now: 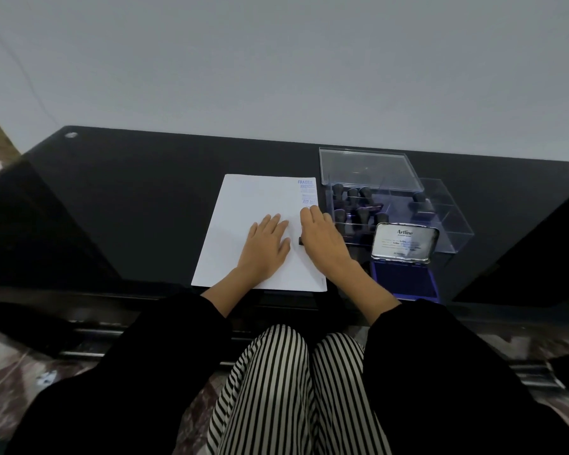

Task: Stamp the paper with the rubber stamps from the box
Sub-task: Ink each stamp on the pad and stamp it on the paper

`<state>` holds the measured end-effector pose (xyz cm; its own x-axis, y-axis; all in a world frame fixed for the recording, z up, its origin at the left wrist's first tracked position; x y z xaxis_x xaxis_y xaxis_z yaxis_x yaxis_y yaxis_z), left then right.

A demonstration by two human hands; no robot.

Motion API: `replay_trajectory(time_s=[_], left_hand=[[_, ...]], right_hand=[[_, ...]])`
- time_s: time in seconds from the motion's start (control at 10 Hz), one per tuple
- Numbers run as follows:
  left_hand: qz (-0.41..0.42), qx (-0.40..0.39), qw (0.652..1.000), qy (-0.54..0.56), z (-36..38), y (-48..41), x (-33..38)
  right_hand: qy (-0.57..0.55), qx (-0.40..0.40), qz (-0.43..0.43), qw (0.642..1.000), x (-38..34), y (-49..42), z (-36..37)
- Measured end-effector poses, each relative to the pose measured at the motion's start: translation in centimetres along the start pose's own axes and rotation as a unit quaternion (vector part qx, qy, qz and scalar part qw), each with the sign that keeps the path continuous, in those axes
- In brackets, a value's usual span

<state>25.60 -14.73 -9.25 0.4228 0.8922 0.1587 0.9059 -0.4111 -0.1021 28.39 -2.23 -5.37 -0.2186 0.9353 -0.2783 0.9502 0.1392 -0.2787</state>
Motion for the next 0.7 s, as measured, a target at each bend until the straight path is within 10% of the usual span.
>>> replay_trajectory(time_s=[0.3, 0.7], left_hand=[[0.0, 0.011, 1.0, -0.005, 0.3, 0.0, 0.0], [0.0, 0.012, 1.0, -0.002, 0.4, -0.1, 0.0]], right_hand=[[0.021, 0.134, 0.0, 0.991, -1.0, 1.6, 0.9], [0.004, 0.061, 0.03, 0.998, -0.7, 0.3, 0.7]])
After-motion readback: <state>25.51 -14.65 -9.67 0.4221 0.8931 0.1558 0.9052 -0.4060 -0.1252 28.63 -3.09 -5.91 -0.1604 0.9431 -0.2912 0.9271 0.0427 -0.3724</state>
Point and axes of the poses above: each hand's wrist, its own y-axis away from the middle knuckle, its own z-axis out of the palm, x = y × z, the point moved 1 cm from there along -y, towards the middle knuckle, and after that the axes turned 11 degrees about -y, right-handed, at the moved point
